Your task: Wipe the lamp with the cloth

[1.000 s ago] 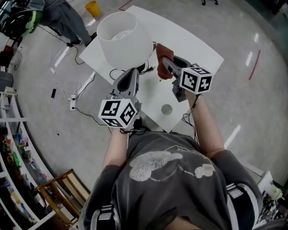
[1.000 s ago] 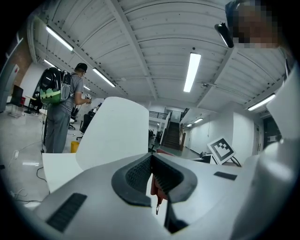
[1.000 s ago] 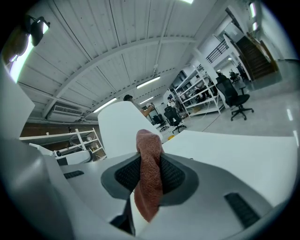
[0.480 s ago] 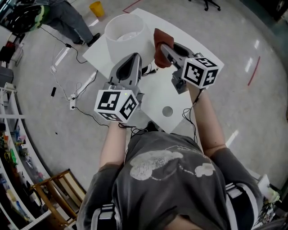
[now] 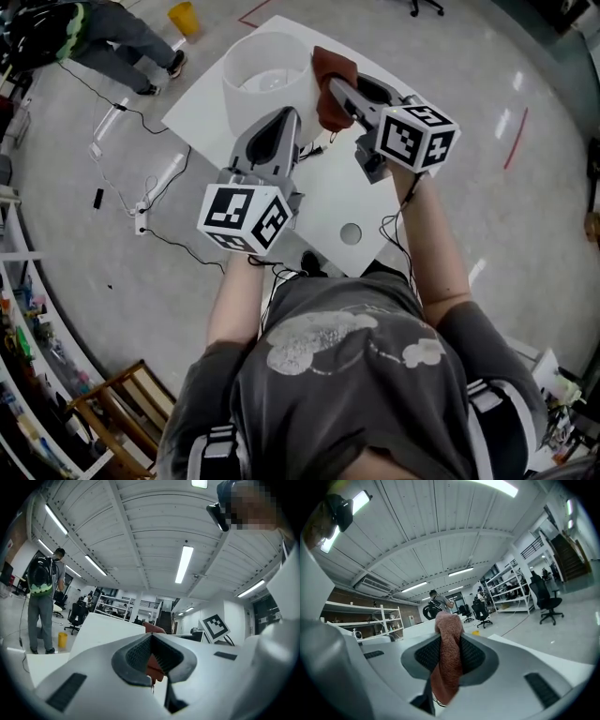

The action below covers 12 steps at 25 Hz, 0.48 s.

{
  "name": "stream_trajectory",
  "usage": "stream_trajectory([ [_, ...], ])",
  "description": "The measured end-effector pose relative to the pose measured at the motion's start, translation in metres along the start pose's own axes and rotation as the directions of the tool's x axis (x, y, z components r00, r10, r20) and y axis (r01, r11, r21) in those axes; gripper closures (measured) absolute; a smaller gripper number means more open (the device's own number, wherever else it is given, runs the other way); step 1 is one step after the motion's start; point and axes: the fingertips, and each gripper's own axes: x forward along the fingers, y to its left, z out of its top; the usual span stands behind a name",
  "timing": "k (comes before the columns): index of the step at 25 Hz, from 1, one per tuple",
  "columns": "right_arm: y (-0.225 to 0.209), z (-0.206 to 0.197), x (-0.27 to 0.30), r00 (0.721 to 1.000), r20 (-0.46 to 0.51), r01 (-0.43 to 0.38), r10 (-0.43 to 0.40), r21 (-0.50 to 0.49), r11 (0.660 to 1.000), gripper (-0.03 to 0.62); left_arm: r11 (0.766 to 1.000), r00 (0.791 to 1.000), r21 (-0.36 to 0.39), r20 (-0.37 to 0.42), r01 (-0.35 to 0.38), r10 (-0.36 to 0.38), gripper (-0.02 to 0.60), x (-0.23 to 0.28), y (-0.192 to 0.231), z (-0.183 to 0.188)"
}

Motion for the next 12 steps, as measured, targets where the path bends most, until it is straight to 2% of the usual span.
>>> stream_trajectory([
  [5, -0.029, -0.011, -0.010, 0.999, -0.028, -0.025, 0.026, 0.015, 1.000, 0.503, 0.999, 0.999, 0.007, -0.007, -0.045, 0.045, 0.574, 0.007, -0.008, -0.016],
  [12, -0.060, -0.047, -0.010, 0.988, -0.129, -0.076, 0.084, 0.069, 0.995, 0.503, 0.984, 0.984, 0.018, -0.030, -0.175, 0.176, 0.574, 0.008, -0.010, -0.038],
])
